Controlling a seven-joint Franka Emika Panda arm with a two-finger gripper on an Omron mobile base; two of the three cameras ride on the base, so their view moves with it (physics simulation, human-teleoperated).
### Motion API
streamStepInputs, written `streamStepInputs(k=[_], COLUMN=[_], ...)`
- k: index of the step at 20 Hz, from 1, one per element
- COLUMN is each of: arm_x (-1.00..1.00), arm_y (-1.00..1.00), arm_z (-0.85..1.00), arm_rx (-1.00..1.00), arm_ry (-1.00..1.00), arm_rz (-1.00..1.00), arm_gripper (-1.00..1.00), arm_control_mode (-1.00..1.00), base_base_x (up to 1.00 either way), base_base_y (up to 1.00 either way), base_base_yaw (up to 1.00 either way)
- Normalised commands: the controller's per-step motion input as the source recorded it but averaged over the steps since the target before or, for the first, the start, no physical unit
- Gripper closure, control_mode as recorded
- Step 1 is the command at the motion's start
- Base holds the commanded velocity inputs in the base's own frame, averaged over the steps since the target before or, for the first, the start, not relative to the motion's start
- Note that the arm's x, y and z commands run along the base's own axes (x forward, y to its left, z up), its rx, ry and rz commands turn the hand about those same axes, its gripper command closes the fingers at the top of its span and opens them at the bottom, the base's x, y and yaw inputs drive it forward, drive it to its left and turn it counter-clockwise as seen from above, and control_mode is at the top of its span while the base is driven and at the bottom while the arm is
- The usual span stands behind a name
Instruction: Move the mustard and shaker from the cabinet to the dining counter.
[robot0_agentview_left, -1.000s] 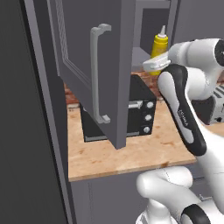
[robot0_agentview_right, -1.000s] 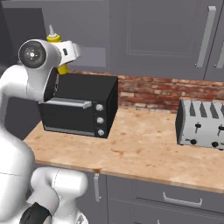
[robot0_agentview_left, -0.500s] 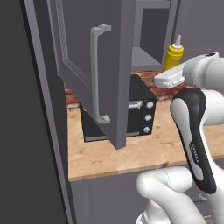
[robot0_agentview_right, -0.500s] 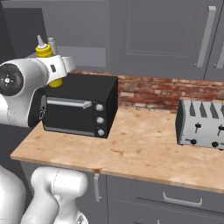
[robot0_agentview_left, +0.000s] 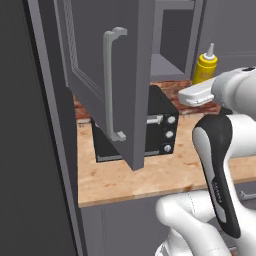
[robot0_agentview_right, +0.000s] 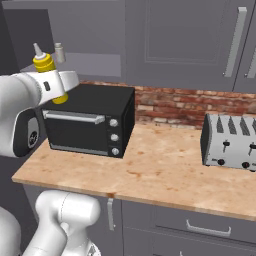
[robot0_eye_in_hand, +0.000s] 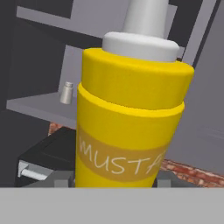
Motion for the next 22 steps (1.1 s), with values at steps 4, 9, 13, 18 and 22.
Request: streamStepInputs(k=[4, 9, 13, 18, 22], arm_x=[0.00, 0.00, 0.00, 0.00, 0.00], arm_y=[0.00, 0.00, 0.00, 0.00, 0.00], arm_z=[0.00, 0.00, 0.00, 0.00, 0.00], arm_rx=[0.00, 0.00, 0.00, 0.00, 0.00], arm_ry=[0.00, 0.00, 0.00, 0.00, 0.00], arm_rz=[0.00, 0.00, 0.00, 0.00, 0.00], arm_gripper=[1.00, 1.00, 1.00, 1.00, 1.00], arm_control_mode=[-1.00, -1.00, 1.00, 1.00, 1.00], base_base_x=[0.00, 0.00, 0.00, -0.47, -0.38], base_base_y=[0.00, 0.00, 0.00, -0.38, -0.51], base_base_yaw=[0.00, 0.00, 0.00, -0.10, -0.63])
